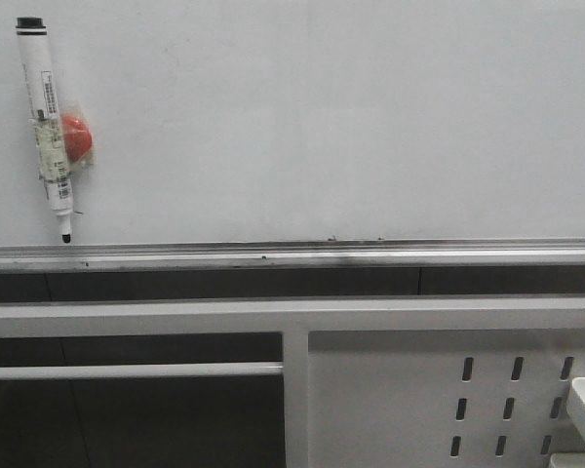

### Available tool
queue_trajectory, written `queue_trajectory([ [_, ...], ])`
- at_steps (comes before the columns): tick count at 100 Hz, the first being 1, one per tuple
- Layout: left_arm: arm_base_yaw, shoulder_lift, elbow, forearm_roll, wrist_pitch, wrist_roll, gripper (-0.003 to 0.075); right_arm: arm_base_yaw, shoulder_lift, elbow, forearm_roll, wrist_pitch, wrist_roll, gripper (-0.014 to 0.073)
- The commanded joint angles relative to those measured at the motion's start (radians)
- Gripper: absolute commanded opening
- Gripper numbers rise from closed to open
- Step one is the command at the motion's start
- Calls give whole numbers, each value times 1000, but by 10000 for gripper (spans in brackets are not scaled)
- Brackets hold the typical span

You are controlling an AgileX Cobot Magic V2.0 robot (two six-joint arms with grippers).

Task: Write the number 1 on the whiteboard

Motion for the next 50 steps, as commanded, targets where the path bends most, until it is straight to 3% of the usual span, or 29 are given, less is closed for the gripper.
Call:
queue_trajectory([
  [1,0,-22,36,-12,-53,-4,-20,-6,-23,14,3,-20,0,-69],
  [25,0,-22,36,-29,-125,-4,-20,-6,-23,14,3,-20,0,-69],
  [50,0,-22,36,-7,-467,-4,-20,-6,-23,14,3,-20,0,-69],
])
